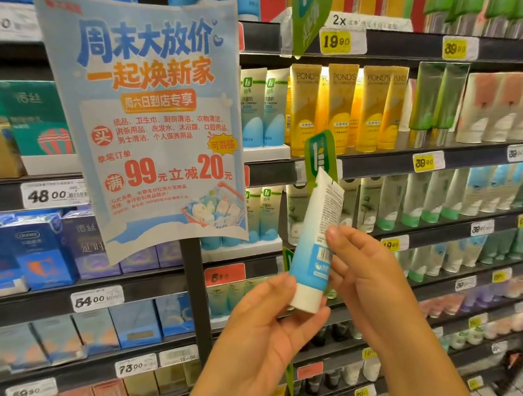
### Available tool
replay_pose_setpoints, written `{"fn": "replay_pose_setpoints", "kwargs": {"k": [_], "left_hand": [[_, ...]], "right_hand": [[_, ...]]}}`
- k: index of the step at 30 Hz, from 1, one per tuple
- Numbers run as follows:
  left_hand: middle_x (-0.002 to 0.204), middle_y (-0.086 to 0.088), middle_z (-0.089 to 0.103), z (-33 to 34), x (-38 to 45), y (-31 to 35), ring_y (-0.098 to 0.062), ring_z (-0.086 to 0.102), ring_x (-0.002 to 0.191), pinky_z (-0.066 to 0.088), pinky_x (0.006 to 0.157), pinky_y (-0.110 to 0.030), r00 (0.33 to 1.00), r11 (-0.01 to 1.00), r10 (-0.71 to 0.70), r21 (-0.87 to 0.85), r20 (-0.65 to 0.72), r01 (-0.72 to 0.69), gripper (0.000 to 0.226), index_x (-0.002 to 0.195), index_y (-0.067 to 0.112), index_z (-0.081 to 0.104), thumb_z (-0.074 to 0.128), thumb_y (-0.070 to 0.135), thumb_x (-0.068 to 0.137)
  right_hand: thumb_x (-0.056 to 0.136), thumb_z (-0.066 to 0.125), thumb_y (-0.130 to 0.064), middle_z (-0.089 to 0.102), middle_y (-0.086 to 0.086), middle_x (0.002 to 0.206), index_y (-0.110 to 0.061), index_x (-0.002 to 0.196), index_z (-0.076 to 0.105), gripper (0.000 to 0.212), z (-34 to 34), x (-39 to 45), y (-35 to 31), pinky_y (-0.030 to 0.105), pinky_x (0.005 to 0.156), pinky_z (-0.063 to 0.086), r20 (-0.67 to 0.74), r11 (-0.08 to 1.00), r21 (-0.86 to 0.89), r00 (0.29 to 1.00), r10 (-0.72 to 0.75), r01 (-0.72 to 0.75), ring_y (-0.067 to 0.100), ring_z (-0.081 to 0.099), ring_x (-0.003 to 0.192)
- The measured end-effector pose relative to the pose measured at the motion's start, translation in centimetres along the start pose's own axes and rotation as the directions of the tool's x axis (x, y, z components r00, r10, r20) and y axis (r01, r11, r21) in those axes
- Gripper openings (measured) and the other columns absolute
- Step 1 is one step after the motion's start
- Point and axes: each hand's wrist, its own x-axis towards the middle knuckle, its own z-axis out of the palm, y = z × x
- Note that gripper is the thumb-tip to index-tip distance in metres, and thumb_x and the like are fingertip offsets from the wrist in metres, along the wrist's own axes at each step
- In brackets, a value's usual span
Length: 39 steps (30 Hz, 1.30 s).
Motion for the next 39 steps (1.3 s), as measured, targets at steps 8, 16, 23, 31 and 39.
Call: {"fn": "replay_pose_setpoints", "kwargs": {"k": [8,16,23,31,39], "left_hand": [[0.088,-0.013,0.074,-0.3,-0.2,0.0,-0.022,0.072,0.078,0.058,0.061,-0.030,0.991,0.961,0.116,0.258,-0.063,-0.096,0.049,0.103,0.003,0.063,0.073,0.009,0.055],[0.104,-0.032,0.066,0.0,-0.6,0.9,-0.038,0.068,0.088,0.059,0.061,-0.039,0.999,0.994,-0.054,-0.097,-0.005,0.053,0.040,0.101,-0.010,0.063,0.068,0.007,0.066],[0.108,-0.035,0.063,-0.1,-0.6,1.2,-0.042,0.068,0.091,0.058,0.070,-0.047,0.985,0.975,-0.135,-0.165,0.106,0.151,0.041,0.104,-0.014,0.063,0.065,0.004,0.067],[0.090,-0.009,0.074,-1.1,0.5,0.4,-0.021,0.072,0.078,0.058,0.064,-0.031,0.974,0.929,0.215,0.322,-0.065,-0.184,0.041,0.099,0.004,0.065,0.075,0.007,0.059],[0.096,0.017,0.062,-1.5,0.5,0.2,0.010,0.060,0.087,0.050,0.062,-0.009,0.833,0.512,0.552,0.777,0.030,-0.367,0.040,0.093,0.035,0.059,0.076,0.005,0.072]], "right_hand": [[0.061,0.069,-0.042,0.073,0.002,0.084,-0.011,0.097,0.068,0.047,0.7,-0.4,0.1,0.025,0.068,0.057,-0.025,0.989,-0.148,1.000,0.017,-0.020,0.014,0.069,0.081],[0.076,0.057,-0.027,0.074,0.006,0.082,-0.004,0.099,0.066,0.033,1.5,-0.4,0.0,0.025,0.066,0.058,0.024,0.997,0.073,1.000,0.009,-0.010,0.013,0.069,0.074],[0.078,0.055,-0.024,0.073,0.014,0.092,-0.005,0.103,0.066,0.033,1.4,-0.1,0.3,0.035,0.071,0.058,0.026,0.990,0.140,1.000,0.010,-0.013,0.019,0.070,0.079],[0.077,0.059,-0.024,0.073,0.008,0.096,-0.006,0.105,0.065,0.034,1.2,0.2,0.3,0.027,0.070,0.058,0.010,1.000,0.024,1.000,-0.015,0.015,0.019,0.069,0.090],[0.074,0.059,-0.026,0.075,0.004,0.092,-0.011,0.098,0.066,0.029,1.3,0.2,0.8,0.020,0.064,0.055,0.008,0.999,0.039,1.000,0.020,-0.020,0.014,0.070,0.087]]}}
